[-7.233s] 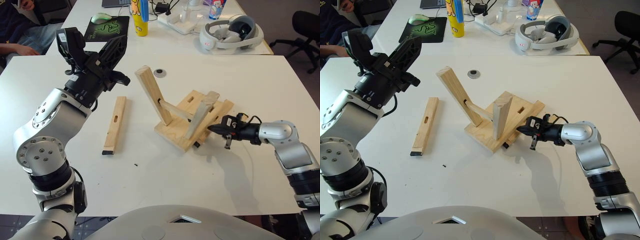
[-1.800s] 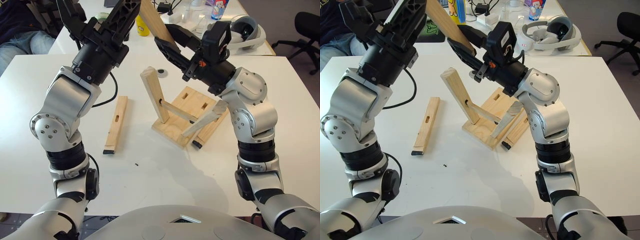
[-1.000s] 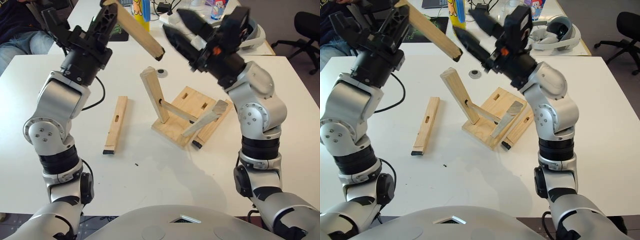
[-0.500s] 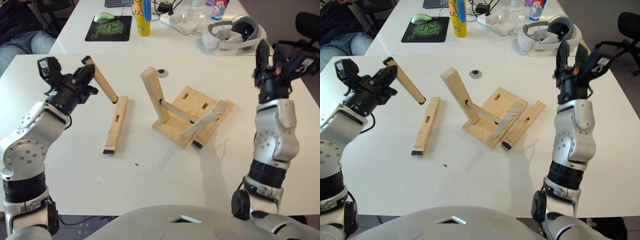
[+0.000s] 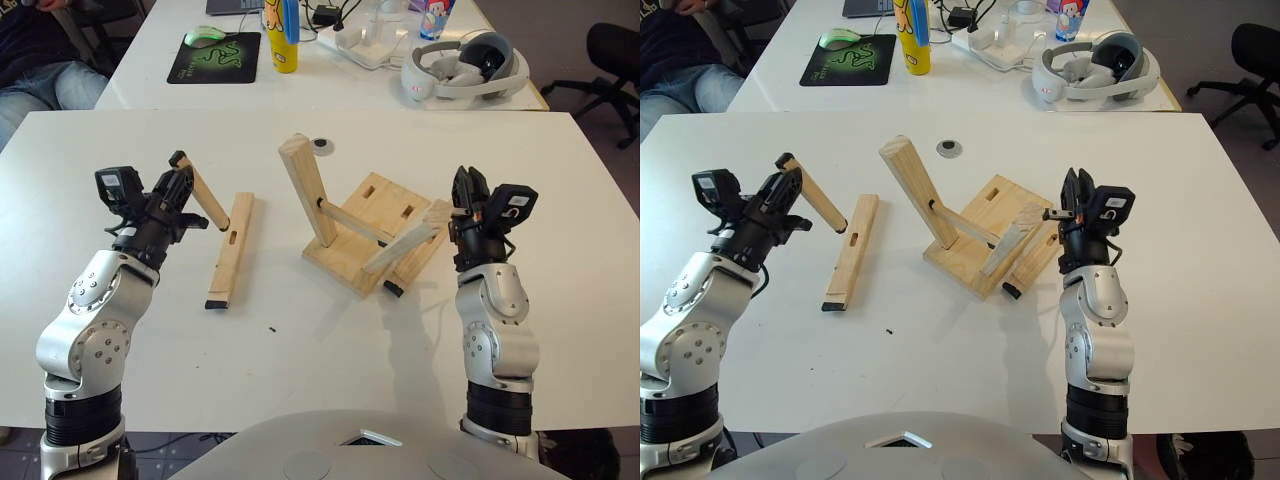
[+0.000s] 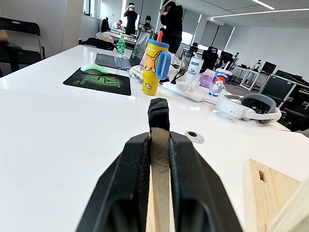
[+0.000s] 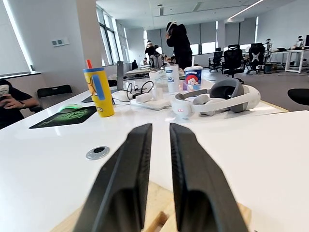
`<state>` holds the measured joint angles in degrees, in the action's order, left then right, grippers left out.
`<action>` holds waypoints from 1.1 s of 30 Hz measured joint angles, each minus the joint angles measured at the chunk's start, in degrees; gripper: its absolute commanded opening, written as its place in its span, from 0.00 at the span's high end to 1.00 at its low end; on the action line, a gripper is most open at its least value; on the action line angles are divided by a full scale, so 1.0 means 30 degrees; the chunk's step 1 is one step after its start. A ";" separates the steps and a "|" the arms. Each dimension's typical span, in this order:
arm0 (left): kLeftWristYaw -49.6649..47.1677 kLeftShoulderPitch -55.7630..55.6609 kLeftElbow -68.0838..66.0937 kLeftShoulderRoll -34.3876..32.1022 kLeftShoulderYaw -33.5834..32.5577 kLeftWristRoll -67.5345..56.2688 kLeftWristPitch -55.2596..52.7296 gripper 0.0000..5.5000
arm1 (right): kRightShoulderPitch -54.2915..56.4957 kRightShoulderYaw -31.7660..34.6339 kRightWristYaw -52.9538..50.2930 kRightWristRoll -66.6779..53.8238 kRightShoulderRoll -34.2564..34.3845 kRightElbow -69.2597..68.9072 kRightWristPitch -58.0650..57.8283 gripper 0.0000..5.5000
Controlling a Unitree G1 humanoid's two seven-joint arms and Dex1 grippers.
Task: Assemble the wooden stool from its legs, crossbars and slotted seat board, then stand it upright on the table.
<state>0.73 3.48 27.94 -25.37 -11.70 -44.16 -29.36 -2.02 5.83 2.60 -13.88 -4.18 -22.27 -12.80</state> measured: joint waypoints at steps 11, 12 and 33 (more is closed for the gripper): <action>0.0364 0.0400 -0.0653 0.2399 0.0141 0.2481 0.1490 0.92 | 0.1445 -0.0257 0.1518 -0.0470 -0.0600 0.0754 -0.0638 0.88; 0.0365 0.0429 -0.0733 0.2666 0.0179 0.2774 0.1618 0.92 | 0.1623 -0.0255 0.1652 -0.0611 -0.0630 0.0878 -0.0741 0.88; 0.2522 0.0515 -0.2855 0.4384 0.0736 0.5798 0.4068 0.92 | 0.2410 -0.0114 0.2614 -0.1189 -0.1026 0.1362 -0.1171 0.88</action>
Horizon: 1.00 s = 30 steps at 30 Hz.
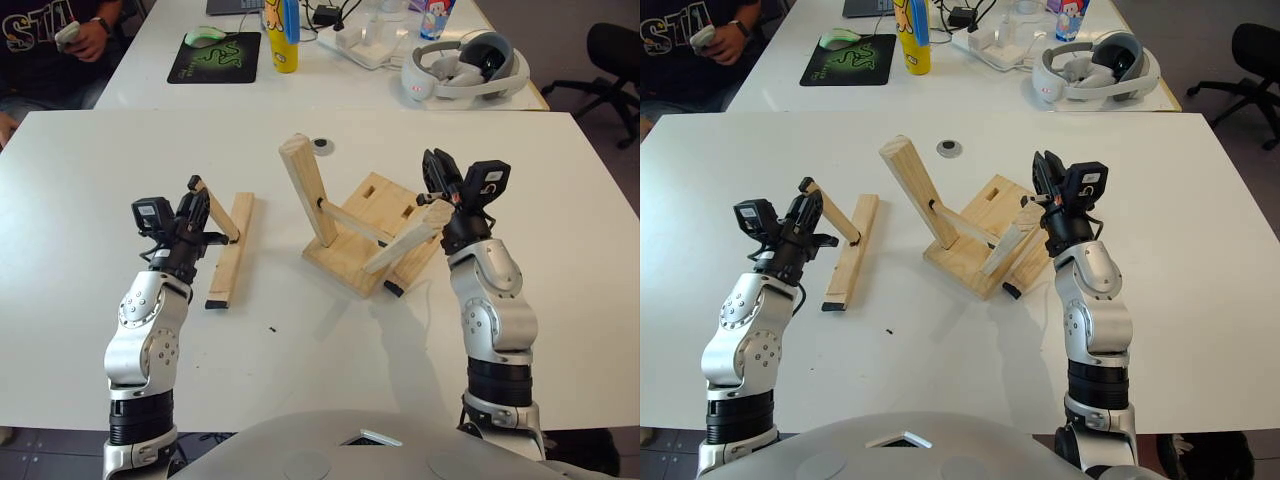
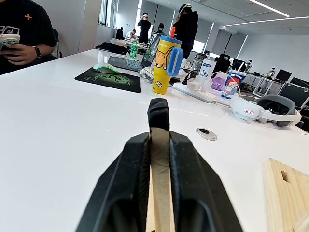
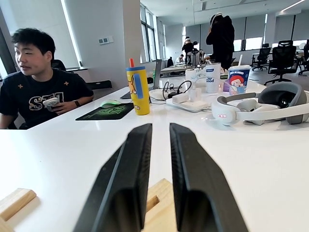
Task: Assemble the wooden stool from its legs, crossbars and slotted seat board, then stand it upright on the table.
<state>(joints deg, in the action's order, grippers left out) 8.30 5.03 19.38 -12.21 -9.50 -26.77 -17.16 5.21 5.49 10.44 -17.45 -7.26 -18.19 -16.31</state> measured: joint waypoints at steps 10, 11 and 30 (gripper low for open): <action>0.1653 0.0661 -0.0887 -0.0176 0.0179 0.1279 0.1934 0.92 | 0.0450 0.0139 0.0214 -0.0422 -0.0219 0.0194 -0.0097 0.88; 0.1826 0.0776 -0.0897 -0.0223 0.0374 0.1599 0.2200 0.92 | 0.0466 0.0161 0.0230 -0.0466 -0.0248 0.0212 -0.0120 0.88; 0.3967 0.2338 -0.3850 -0.1419 0.2637 0.4753 0.9196 0.92 | 0.0830 0.0303 0.0517 -0.0705 -0.0423 0.0665 -0.0332 0.88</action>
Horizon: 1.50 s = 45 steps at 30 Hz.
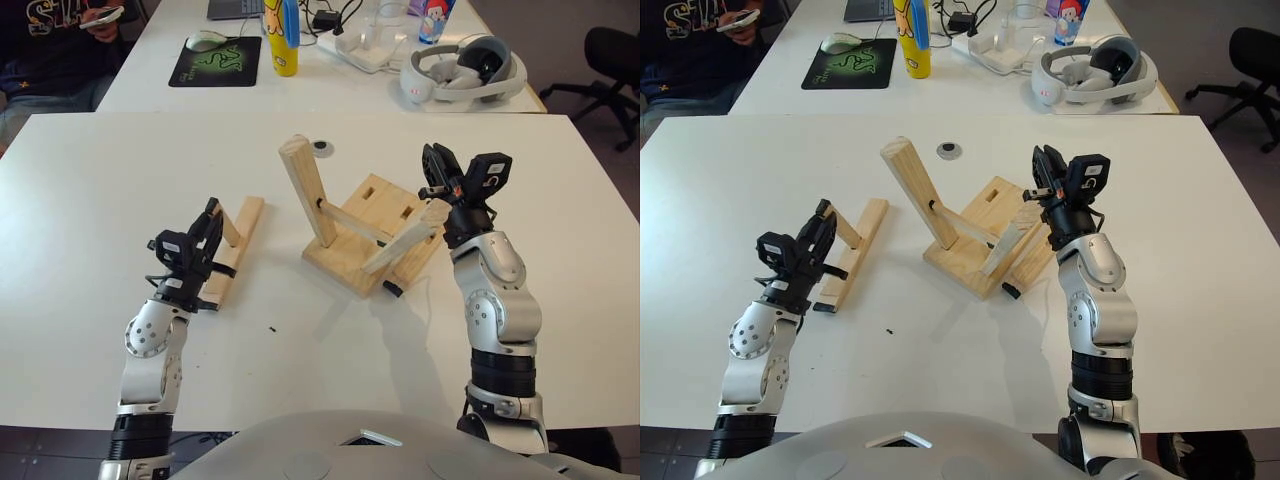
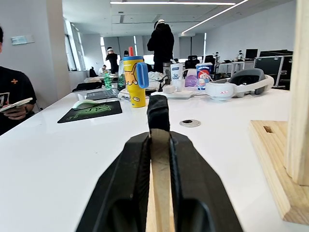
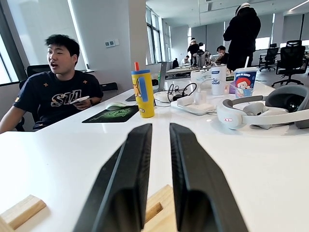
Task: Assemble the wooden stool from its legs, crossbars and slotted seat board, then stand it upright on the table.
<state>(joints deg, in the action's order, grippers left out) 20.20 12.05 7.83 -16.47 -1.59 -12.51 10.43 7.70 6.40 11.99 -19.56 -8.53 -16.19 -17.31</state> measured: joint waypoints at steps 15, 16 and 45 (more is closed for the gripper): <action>0.0450 -0.2124 -0.0244 -0.2518 -0.0705 0.0033 -0.3544 0.92 | -0.0100 -0.0006 -0.0445 -0.0024 0.0535 -0.0373 -0.0103 0.88; 0.0425 -0.2123 -0.0381 -0.2520 -0.0902 -0.0035 -0.3520 0.92 | -0.0100 0.0012 -0.0470 -0.0024 0.0535 -0.0396 -0.0103 0.88; -0.0051 -0.0900 0.0732 -0.1948 -0.3480 -0.1386 -0.6025 0.76 | -0.0889 0.0035 -0.0919 0.0054 0.0920 -0.0723 0.0158 0.88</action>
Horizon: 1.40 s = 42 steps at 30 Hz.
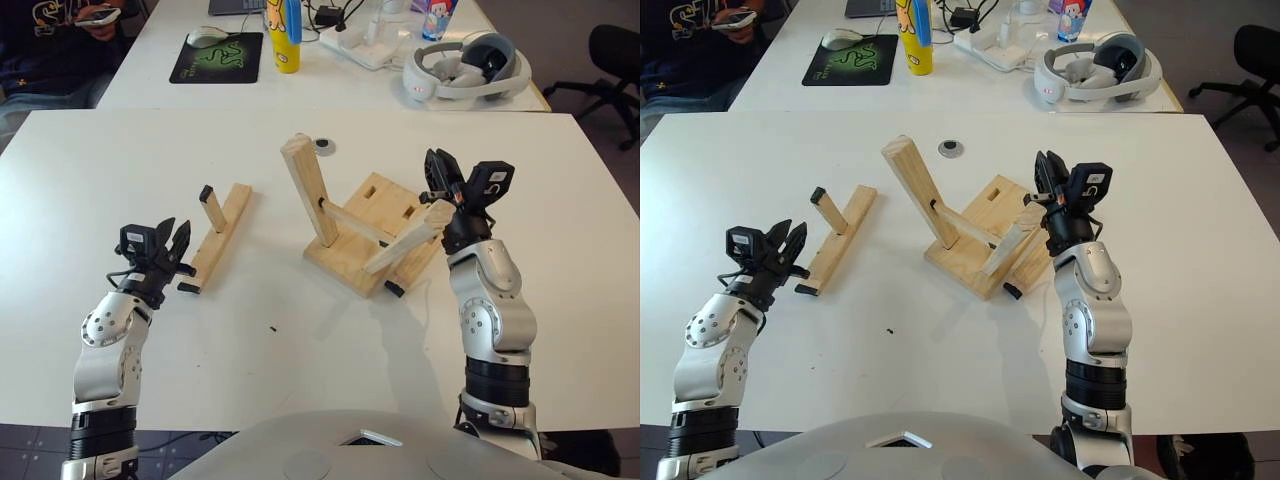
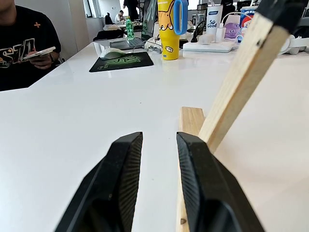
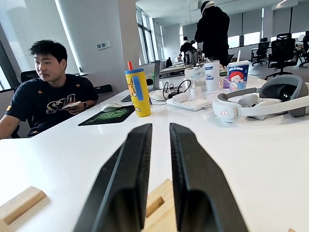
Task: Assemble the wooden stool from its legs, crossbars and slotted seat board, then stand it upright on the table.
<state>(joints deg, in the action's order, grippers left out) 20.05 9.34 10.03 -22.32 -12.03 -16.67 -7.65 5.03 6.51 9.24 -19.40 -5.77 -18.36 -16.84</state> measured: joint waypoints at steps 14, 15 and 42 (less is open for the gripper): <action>-0.0668 -0.8655 0.2529 -0.1743 -0.1271 -0.1698 -0.3307 0.94 | -0.0027 -0.0083 -0.0044 0.0170 -0.0002 0.0189 0.0203 0.88; -0.0641 -0.8863 0.2273 -0.1739 -0.1148 -0.1702 -0.3426 0.98 | -0.0026 -0.0093 -0.0047 0.0173 0.0001 0.0198 0.0219 0.88; -0.0763 -1.1232 -0.1160 -0.0938 -0.0311 -0.0391 -0.2833 1.00 | 0.0102 -0.0162 0.0125 0.0158 -0.0045 0.0606 0.0236 0.88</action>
<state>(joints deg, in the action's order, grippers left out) 17.76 -24.35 6.55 -25.13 -12.96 -17.84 -16.14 5.34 6.02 9.61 -18.93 -5.91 -16.54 -16.13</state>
